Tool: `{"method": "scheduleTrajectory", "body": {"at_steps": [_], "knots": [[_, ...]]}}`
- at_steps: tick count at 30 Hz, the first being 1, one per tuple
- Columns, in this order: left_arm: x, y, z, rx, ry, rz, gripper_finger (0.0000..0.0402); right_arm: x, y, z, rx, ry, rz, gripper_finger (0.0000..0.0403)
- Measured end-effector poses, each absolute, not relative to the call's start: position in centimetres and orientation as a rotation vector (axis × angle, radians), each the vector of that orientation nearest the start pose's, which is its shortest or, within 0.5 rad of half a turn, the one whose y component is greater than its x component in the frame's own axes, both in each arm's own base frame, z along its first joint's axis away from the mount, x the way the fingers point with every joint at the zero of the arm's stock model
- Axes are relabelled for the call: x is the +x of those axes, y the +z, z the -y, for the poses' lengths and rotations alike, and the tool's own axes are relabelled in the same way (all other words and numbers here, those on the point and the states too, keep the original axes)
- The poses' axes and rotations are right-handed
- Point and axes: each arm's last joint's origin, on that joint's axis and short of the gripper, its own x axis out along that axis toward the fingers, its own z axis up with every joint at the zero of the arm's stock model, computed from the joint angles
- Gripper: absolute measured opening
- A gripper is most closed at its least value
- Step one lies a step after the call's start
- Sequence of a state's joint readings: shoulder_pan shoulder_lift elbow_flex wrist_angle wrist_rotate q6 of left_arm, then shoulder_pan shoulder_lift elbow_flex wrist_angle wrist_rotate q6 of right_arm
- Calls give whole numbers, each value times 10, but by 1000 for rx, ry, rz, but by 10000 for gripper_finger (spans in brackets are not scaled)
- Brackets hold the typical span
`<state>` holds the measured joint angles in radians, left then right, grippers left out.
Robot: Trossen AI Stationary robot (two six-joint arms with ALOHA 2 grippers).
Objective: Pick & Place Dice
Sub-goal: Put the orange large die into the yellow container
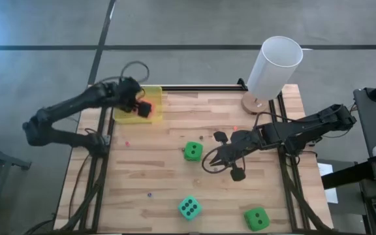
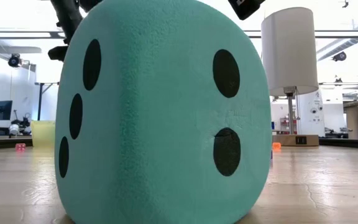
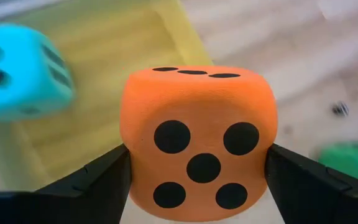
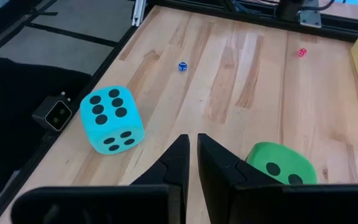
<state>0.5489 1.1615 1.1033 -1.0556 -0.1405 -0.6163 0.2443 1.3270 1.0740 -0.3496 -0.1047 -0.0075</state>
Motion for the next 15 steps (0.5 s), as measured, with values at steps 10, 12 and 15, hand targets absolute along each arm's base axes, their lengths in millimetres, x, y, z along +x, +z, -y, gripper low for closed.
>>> {"method": "scheduleTrajectory", "body": {"at_steps": [10,12,15], "knots": [[155,305,-164,-728,1079,-822,325,279,302,-73,-50,340,-602,28],[157,301,-172,-728,1092,-819,326,279,302,-73,-52,341,-602,28],[162,293,-183,-735,1105,-825,322,279,302,-73,-52,341,-601,28]]}}
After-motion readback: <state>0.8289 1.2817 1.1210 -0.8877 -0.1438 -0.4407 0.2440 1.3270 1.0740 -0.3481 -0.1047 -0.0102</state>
